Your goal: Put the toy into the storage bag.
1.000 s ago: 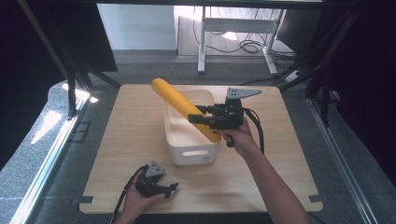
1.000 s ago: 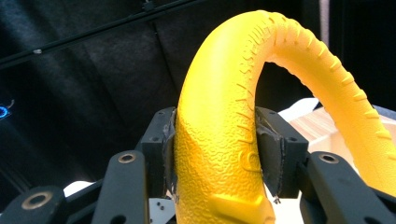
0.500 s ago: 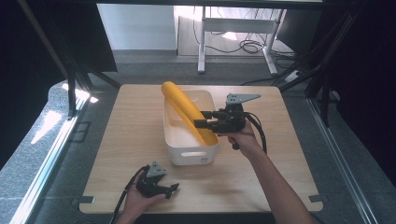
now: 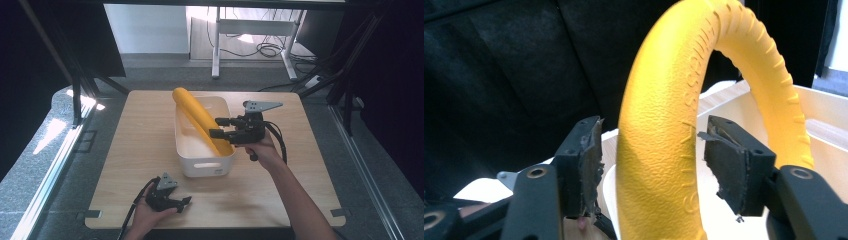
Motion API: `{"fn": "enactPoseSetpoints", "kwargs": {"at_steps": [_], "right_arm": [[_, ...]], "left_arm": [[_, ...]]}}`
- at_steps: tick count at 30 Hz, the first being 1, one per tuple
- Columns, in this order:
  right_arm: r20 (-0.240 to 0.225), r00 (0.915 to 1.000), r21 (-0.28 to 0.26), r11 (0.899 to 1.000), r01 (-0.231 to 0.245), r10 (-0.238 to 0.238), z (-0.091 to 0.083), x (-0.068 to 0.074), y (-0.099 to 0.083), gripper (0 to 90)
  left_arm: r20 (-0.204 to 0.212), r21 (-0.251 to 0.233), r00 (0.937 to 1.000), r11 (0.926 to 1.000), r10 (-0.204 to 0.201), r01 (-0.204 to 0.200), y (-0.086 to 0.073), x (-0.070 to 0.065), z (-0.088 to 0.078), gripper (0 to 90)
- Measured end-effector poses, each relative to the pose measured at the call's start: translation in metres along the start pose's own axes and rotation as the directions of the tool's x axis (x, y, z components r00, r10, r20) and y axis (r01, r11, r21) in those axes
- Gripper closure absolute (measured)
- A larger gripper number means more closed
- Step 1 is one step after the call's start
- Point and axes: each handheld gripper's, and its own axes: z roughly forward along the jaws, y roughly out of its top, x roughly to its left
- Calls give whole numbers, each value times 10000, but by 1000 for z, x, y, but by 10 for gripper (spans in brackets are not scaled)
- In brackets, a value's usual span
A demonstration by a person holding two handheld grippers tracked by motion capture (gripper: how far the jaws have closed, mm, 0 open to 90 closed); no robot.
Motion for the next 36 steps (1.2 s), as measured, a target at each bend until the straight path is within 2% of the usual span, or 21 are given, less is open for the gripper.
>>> {"fn": "enactPoseSetpoints", "kwargs": {"at_steps": [9, 14, 19, 28, 30, 36], "right_arm": [[580, 9981, -571, 9981, 238, -205, -26, 7, -14, 370], [1167, 9929, -695, 9970, 327, -245, -45, 7, -32, 369], [1583, 9874, -870, 9961, 125, 15, -66, 2, -53, 369], [2493, 9664, -445, 9976, -522, 617, -97, -7, -102, 368], [2624, 9612, -354, 9962, -792, 857, -101, -10, -112, 367], [3089, 9421, -69, 9908, -1351, 1306, -108, -19, -139, 368]], "left_arm": [[-10, 4, 10000, 10000, -18, 18, 0, 0, 0, 231], [-33, -7, 10000, 10000, 38, -38, 0, 1, -1, 231], [-48, -4, 10000, 10000, 28, -28, 0, 1, -1, 231], [-43, 39, 10000, 10000, 17, -17, 0, -1, 0, 231], [-34, -14, 10000, 10000, -86, 86, 0, -2, 0, 231], [-53, 3, 10000, 10000, -18, 18, 0, 0, -1, 231]]}}
